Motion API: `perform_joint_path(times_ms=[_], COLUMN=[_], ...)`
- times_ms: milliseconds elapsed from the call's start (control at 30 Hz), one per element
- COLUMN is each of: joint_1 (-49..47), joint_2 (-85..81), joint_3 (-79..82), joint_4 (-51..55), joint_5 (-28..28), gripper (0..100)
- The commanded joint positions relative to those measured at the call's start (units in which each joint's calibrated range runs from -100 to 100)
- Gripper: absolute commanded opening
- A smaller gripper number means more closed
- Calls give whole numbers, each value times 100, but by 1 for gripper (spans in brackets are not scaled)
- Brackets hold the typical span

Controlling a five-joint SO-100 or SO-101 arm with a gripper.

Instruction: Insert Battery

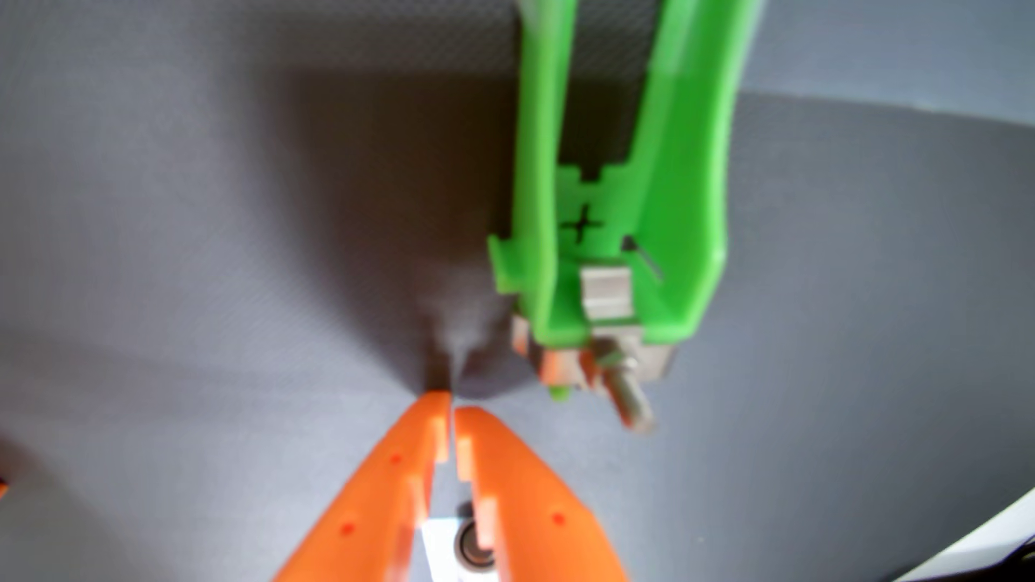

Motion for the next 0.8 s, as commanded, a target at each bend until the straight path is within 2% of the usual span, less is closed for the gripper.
perform_joint_path(times_ms=[0,500,767], joint_1=[-21,86,511], joint_2=[-73,-82,-82], joint_3=[-261,-1549,-1630], joint_4=[148,1291,1299], joint_5=[-20,27,572], gripper=[1,1,1])
